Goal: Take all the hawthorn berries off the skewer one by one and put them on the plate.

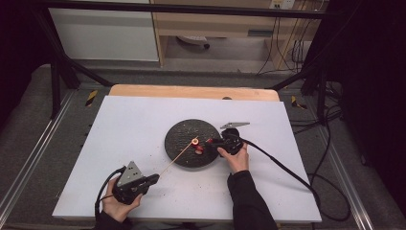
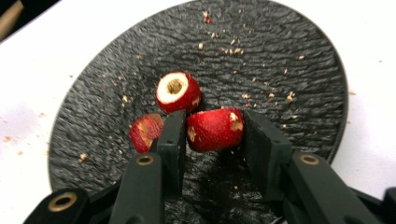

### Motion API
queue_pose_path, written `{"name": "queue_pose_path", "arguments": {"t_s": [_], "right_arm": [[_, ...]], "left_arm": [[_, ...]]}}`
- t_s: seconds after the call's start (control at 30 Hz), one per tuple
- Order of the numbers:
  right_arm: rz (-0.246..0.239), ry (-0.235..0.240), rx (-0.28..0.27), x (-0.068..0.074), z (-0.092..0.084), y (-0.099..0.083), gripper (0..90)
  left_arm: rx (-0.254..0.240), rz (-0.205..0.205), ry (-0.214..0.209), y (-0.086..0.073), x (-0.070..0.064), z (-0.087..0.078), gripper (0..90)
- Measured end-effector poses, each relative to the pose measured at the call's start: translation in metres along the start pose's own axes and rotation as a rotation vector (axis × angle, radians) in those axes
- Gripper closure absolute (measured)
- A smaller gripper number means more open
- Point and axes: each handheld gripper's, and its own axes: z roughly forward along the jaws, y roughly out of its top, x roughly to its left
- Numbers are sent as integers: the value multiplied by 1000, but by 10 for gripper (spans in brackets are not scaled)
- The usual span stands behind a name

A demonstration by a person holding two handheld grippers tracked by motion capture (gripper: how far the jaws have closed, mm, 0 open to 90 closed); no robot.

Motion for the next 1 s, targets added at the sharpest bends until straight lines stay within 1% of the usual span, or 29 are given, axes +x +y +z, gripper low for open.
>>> {"name": "queue_pose_path", "arguments": {"t_s": [0.1,0.17,0.23,0.27,0.37,0.5,0.53,0.6,0.67,0.73,0.77,0.9,1.0], "right_arm": [[-22,-20,14,1,2,-3,584],[-24,-23,9,2,1,-3,542],[-38,-24,3,4,-3,-2,521],[-40,-25,-3,5,-6,-1,503],[-69,-37,-22,9,-18,1,446],[-75,-29,-53,12,-35,-1,326],[-68,-27,-54,13,-40,-2,302],[-72,-31,-67,14,-48,-6,231],[-70,-32,-76,15,-55,-12,190],[-77,-44,-82,15,-62,-19,124],[-74,-52,-76,15,-65,-23,98],[-75,-72,-55,15,-74,-40,34],[-74,-79,-46,13,-80,-54,19]], "left_arm": [[1,-3,1,0,0,0,881],[1,-6,1,0,1,0,881],[-2,-10,3,0,1,1,881],[-2,-12,2,0,2,1,881],[-2,-17,2,1,2,1,881],[-2,-23,2,3,3,2,881],[-3,-25,1,4,3,2,881],[-2,-30,-2,6,4,2,881],[-5,-40,-4,8,5,3,881],[-6,-52,-9,11,7,4,881],[-8,-57,-12,13,8,4,881],[-7,-58,-8,24,12,8,881],[-7,-63,-7,33,15,12,881]]}}
